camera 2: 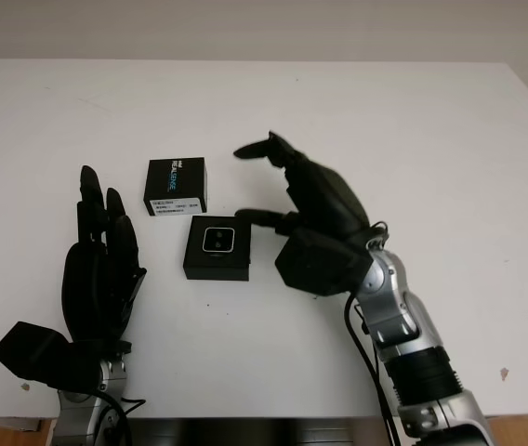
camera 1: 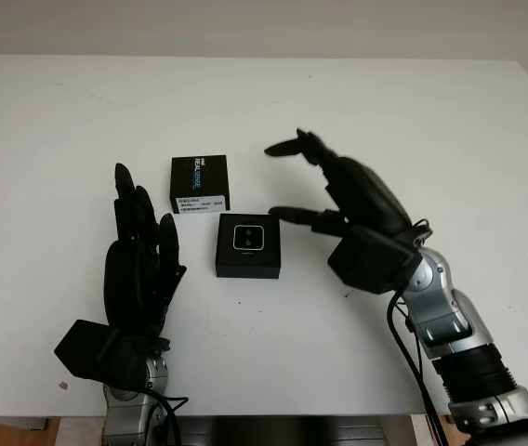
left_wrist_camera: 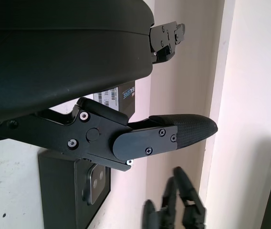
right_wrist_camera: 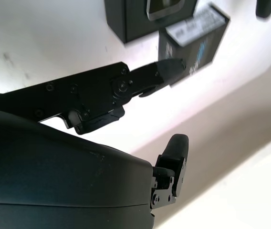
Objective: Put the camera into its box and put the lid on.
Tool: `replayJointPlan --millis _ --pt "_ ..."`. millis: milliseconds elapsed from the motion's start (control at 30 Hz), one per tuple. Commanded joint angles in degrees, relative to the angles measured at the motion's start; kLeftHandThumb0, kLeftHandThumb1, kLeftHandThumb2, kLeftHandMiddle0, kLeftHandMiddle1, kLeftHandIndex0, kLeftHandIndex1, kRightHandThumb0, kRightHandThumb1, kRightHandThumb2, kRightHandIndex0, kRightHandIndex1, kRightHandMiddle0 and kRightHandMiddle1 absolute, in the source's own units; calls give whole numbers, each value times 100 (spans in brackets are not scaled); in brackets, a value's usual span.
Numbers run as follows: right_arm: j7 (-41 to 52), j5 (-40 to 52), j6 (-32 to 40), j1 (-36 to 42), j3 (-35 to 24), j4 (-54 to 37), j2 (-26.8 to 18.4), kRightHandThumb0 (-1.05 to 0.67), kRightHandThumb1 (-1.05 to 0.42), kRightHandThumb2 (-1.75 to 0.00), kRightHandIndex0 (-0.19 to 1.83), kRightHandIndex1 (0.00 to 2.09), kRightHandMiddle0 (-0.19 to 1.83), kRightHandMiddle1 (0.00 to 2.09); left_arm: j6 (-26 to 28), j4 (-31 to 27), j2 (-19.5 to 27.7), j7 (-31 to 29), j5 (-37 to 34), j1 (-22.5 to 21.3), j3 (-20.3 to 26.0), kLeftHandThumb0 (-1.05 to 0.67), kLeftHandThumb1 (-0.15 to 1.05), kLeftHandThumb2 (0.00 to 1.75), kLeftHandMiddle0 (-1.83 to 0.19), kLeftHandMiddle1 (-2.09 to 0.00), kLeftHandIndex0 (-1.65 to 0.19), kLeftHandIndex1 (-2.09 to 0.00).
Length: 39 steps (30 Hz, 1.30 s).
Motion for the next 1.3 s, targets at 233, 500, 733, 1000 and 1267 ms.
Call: replayJointPlan --millis 233,500,733,1000,1267 --pt "438 394 207 -276 -238 -196 -174 -69 -93 -5 18 7 2 80 -40 -9 18 -45 -31 63 12 -69 105 54 19 -1 19 0" --pt "906 1472 999 -71 -612 -532 141 -65 -97 -6 20 7 7 64 49 -254 492 -117 5 -35 349 -66 105 55 17 -3 19 0" --pt "1198 2295 974 -170 -931 -95 201 -60 -101 -7 19 6 -4 59 997 -882 1624 -377 -105 -451 1044 -64 105 34 -8 -10 2 -9" --pt "1271 2849 1148 -357 -1259 54 196 -64 -104 -8 8 1 -19 67 2032 -1193 3296 -1205 212 -921 1485 -66 103 9 -32 -7 -18 -11" --pt "1218 2930 1422 -515 -1456 14 52 -69 -105 -14 5 2 -14 48 2346 -641 4519 -2109 579 -1600 1298 -78 97 5 -17 -2 -8 -5"
